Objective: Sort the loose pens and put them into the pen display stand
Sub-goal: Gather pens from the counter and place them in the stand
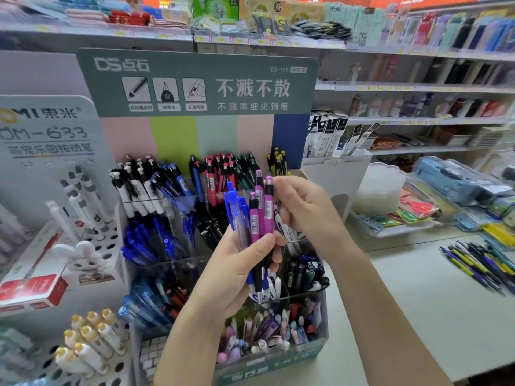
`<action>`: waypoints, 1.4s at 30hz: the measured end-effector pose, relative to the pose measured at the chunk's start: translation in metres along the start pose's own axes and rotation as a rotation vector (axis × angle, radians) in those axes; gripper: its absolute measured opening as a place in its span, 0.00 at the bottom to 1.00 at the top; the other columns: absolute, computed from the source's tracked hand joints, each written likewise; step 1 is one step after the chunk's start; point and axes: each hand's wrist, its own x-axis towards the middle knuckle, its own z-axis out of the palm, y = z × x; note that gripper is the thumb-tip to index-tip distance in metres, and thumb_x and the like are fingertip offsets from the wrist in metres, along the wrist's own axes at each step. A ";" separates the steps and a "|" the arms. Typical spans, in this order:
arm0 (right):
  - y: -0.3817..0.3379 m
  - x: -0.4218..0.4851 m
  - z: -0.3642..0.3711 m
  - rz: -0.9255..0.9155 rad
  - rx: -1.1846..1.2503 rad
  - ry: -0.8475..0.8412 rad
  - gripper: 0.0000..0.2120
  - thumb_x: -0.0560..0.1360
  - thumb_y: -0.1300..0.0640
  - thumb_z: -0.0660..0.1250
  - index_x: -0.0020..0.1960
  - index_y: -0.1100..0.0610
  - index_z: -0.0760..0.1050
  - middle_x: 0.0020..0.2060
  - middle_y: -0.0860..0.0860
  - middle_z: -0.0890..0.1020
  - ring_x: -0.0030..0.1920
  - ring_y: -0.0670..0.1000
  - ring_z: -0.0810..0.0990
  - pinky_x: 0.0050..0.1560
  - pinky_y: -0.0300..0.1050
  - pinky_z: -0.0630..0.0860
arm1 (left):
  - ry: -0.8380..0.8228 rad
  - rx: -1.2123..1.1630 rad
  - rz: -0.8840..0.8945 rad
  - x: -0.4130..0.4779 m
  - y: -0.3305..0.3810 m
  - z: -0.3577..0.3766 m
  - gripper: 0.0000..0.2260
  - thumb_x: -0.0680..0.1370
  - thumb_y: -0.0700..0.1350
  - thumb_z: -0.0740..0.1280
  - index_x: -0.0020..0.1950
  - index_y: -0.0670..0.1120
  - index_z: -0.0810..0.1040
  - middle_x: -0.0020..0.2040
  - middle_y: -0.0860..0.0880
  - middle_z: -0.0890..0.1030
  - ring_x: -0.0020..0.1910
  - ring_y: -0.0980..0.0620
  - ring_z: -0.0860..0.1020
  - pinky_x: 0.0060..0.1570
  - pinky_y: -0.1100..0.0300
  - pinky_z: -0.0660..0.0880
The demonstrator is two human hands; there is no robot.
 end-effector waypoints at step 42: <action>0.029 0.000 0.044 -0.170 -0.844 0.234 0.09 0.78 0.52 0.64 0.54 0.57 0.71 0.46 0.51 0.79 0.46 0.54 0.79 0.47 0.50 0.76 | 0.322 0.294 -0.045 -0.027 -0.004 -0.019 0.04 0.81 0.43 0.61 0.49 0.43 0.71 0.30 0.47 0.79 0.23 0.55 0.68 0.22 0.63 0.66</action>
